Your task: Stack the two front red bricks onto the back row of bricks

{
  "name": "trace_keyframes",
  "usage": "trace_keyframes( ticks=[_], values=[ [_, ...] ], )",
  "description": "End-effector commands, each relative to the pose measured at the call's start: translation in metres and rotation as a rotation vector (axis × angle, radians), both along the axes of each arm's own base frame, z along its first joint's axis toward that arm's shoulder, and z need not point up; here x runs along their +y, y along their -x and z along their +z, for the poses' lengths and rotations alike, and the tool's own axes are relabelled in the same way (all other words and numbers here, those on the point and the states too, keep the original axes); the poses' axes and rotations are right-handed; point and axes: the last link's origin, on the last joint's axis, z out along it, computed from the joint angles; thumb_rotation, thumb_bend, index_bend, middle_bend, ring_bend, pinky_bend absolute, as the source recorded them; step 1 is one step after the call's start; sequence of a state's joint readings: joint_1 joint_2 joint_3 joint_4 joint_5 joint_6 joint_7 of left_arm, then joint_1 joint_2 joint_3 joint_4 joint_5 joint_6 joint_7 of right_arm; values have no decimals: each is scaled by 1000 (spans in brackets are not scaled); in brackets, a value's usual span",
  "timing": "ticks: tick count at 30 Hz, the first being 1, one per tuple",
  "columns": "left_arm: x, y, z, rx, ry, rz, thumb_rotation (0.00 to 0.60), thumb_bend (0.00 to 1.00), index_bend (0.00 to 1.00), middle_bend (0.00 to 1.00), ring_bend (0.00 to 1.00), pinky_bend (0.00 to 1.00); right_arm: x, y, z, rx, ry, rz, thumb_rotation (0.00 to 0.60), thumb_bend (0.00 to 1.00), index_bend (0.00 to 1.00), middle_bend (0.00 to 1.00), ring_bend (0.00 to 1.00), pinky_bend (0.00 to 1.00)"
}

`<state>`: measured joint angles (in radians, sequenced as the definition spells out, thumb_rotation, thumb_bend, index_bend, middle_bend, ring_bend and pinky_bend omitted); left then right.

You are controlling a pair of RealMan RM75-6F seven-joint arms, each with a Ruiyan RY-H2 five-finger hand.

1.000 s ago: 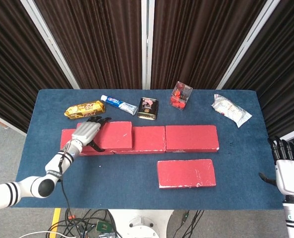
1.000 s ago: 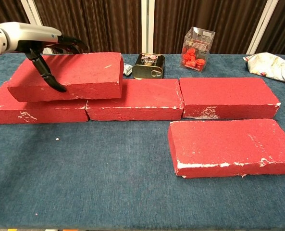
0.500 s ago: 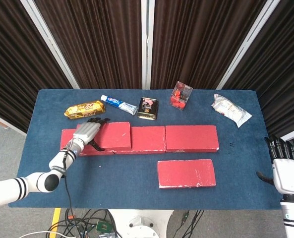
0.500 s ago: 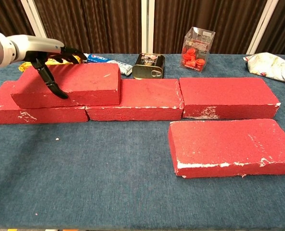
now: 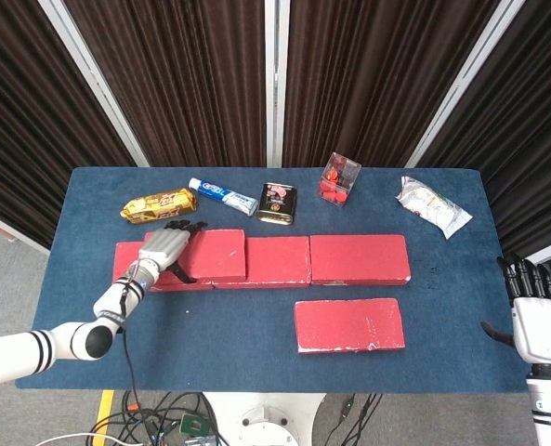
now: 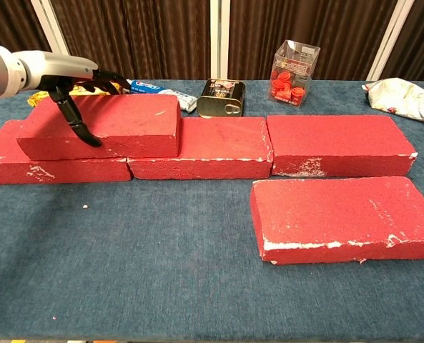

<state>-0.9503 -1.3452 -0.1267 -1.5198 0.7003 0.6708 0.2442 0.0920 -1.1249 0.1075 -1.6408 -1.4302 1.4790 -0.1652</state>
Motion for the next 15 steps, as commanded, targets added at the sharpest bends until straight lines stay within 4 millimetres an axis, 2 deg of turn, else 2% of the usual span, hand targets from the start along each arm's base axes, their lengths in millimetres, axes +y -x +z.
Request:
trace_keyframes(
  ticks=[1,15],
  values=[
    [1,-1,-1,-4,2,-3,600,28,0,183,0,0,0,-1,1,0,0,2,600,7,0,0,0,0],
    [2,0,-1,-11,16,-2,600,28,0,183,0,0,0,-1,0,0,3,-6,600,6,0,0,0,0]
  ],
)
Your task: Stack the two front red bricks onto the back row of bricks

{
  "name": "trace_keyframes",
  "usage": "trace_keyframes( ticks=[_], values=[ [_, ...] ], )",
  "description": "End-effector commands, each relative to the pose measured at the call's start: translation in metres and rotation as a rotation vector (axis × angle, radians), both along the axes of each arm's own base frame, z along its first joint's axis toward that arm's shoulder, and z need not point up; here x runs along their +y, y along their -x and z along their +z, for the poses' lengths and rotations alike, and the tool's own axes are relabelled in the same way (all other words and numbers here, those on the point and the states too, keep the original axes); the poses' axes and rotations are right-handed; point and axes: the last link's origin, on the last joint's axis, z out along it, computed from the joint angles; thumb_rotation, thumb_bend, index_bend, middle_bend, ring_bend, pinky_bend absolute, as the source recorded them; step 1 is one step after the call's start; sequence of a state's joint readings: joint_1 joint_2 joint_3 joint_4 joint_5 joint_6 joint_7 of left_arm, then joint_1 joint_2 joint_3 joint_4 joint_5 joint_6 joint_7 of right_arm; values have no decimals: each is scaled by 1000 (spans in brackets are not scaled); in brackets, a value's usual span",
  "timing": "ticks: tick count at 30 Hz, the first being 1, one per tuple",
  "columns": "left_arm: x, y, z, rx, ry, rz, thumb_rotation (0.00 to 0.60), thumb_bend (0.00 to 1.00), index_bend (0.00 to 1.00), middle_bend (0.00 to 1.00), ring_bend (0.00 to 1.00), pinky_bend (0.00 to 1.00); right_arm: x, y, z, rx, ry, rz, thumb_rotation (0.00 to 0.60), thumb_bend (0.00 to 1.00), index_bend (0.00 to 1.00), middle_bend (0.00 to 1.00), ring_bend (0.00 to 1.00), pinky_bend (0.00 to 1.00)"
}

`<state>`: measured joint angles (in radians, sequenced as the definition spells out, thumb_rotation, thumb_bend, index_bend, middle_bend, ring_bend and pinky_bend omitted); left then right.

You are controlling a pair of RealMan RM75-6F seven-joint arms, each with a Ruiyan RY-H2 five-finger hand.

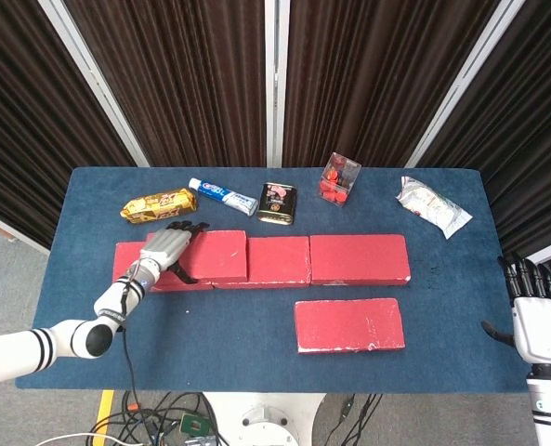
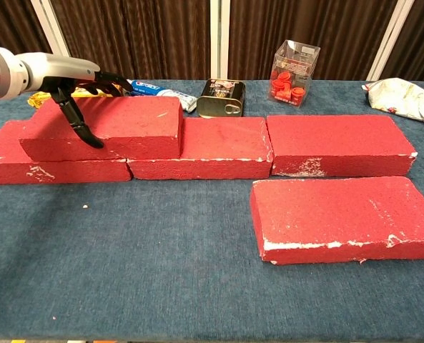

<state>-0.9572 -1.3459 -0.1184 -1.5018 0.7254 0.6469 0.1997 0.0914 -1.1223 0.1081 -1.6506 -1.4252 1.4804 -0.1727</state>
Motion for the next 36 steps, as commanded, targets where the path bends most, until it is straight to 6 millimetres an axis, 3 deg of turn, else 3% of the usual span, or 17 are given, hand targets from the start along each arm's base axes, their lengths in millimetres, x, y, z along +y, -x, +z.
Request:
trace_keyframes(
  ticks=[1,23,25,30,36],
  values=[
    [0,-1,1,0,0,-5,600,28,0,183,0,0,0,1,0,-1,0,-3,600,7,0,0,0,0],
    [0,-1,-4,0,17,5,600,28,0,182,0,0,0,2,-2,5,-13,-9,600,7,0,0,0,0],
    [-1,0,-5,-2,21,9,600,29,0,169,0,0,0,3,-2,-1,-19,-8,600,5,0,0,0,0],
    [-1,-1,-4,-20,24,17,600,28,0,10,0,0,0,3,0,-2,-13,-8,600,5,0,0,0,0],
    [-1,0,-3,-27,29,24,600,21,0,0,0,0,1,4,-1,-1,-14,-13,600,5,0,0,0,0]
  ],
)
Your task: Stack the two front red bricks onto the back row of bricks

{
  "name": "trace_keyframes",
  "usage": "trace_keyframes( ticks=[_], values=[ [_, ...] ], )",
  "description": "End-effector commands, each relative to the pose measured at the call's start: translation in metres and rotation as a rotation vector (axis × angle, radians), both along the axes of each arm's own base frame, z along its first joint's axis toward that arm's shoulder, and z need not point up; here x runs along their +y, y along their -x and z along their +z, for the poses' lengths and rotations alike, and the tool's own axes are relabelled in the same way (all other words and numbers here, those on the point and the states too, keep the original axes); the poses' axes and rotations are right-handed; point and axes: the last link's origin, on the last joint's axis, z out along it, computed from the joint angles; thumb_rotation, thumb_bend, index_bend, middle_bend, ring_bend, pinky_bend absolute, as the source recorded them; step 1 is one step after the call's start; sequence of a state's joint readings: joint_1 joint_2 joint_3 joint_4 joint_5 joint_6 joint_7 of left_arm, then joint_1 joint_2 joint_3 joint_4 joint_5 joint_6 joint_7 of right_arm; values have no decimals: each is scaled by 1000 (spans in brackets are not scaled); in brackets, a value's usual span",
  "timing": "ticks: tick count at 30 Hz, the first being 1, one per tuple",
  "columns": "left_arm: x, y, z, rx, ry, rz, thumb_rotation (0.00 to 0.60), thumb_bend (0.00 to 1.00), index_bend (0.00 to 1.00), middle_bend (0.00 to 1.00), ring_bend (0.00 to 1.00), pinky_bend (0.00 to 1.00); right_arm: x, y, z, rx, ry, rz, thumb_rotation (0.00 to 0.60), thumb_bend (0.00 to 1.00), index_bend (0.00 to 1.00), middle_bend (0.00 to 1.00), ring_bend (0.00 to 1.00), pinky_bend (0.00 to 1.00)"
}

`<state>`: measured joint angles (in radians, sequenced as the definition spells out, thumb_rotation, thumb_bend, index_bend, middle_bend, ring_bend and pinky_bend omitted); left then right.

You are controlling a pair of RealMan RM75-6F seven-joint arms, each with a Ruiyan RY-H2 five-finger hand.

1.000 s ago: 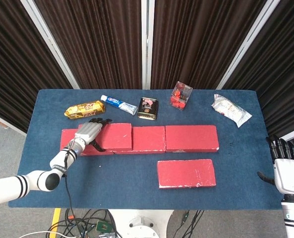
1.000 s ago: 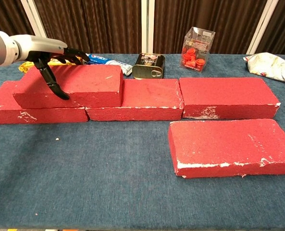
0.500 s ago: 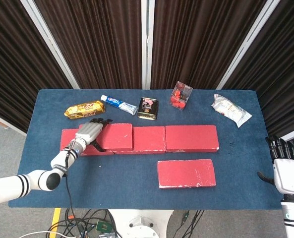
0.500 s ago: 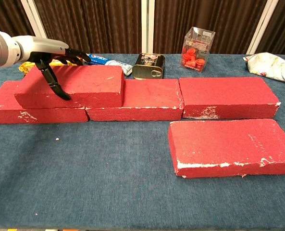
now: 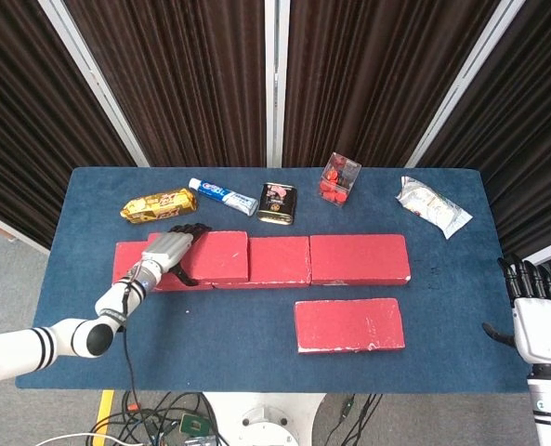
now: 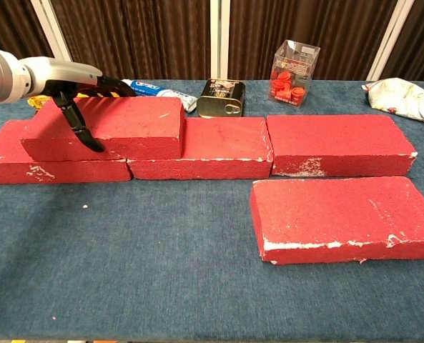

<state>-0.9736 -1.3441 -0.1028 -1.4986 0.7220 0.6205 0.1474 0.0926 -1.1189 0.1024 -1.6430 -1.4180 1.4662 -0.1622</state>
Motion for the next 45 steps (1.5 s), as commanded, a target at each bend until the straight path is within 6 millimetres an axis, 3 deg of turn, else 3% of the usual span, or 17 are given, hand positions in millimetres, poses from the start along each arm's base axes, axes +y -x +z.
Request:
trace_keyframes(
  ticks=[1,15,18,21,26,30,35,45],
  values=[
    [0,0,1,-4,-5,-1,600,21,0,0,0,0,0,0,0,-1,1,1,600,5,0,0,0,0],
    [-5,-11,13,-44,-28,-43,600,15,0,0,0,0,1,0,1,3,1,-5,600,1,0,0,0,0],
    [-9,-17,29,-92,-54,-53,600,14,0,0,0,0,0,-1,-1,1,-16,-13,600,0,0,0,0,0],
    [-21,-17,57,-162,-129,-72,600,14,0,0,0,0,-2,-7,-6,-1,-52,-1,600,0,0,0,0,0],
    [-52,30,99,-151,-299,-63,600,15,0,0,0,0,-9,-39,-24,-19,-181,94,600,0,0,0,0,0],
    [-79,83,118,-72,-362,-3,600,14,0,0,0,0,-13,-62,-40,-8,-327,144,600,0,0,0,0,0],
    [-105,124,129,-26,-431,35,600,15,0,0,0,0,-18,-79,-61,20,-419,169,600,0,0,0,0,0],
    [-150,153,129,-56,-431,92,600,11,0,0,0,0,-20,-91,-108,48,-561,167,600,0,0,0,0,0]
  ],
)
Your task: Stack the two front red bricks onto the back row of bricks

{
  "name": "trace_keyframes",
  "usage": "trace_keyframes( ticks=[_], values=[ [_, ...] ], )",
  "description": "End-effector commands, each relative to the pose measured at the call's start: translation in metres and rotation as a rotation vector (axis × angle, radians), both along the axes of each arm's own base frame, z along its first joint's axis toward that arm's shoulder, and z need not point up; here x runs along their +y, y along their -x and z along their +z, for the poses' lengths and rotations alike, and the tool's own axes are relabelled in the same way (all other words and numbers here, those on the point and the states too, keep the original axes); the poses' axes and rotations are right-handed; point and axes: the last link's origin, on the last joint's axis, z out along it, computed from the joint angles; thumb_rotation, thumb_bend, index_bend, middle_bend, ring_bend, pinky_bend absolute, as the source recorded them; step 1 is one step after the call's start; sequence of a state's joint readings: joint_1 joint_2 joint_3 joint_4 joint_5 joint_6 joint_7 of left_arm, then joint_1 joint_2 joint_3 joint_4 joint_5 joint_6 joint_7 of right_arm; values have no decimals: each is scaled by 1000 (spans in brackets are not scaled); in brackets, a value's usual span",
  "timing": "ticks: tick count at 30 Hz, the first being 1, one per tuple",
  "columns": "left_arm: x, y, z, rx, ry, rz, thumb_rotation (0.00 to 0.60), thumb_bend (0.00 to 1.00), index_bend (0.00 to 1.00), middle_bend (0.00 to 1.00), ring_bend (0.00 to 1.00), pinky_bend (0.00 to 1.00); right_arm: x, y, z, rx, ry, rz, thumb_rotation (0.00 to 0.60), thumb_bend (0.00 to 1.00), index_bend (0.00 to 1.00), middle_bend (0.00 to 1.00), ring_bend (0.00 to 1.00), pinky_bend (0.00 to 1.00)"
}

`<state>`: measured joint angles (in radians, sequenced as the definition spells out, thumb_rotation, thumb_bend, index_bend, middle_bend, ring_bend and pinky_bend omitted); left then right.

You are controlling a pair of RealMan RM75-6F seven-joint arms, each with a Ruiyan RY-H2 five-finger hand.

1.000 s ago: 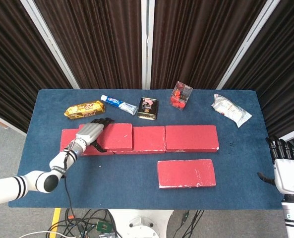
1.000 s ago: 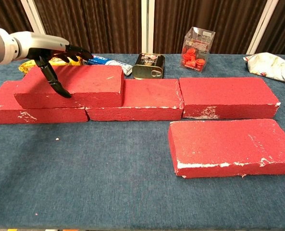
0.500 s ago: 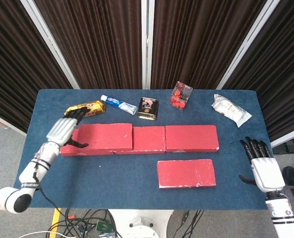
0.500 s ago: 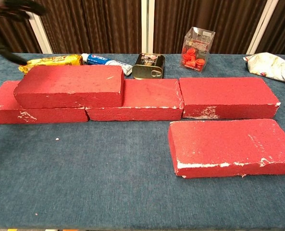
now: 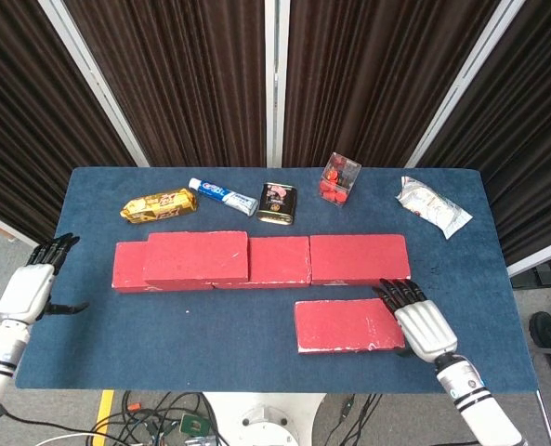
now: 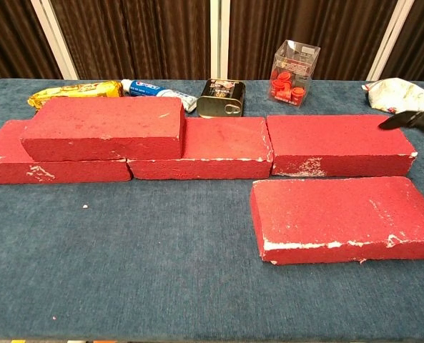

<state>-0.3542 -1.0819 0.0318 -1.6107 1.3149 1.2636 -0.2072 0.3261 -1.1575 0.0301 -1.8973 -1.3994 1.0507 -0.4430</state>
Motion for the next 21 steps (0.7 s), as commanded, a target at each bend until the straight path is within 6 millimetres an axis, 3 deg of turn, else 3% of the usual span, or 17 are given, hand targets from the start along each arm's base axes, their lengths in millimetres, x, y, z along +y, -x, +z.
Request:
trace_keyframes(
  ticks=[1,21],
  values=[
    [-15,4,-5,-26,38,26,600,11,0,0,0,0,0,-2,-16,27,-47,9,600,0,0,0,0,0],
    [-34,7,-2,-52,103,33,600,11,0,0,0,0,-13,-17,-62,-1,-146,-14,600,0,0,0,0,0]
  ],
)
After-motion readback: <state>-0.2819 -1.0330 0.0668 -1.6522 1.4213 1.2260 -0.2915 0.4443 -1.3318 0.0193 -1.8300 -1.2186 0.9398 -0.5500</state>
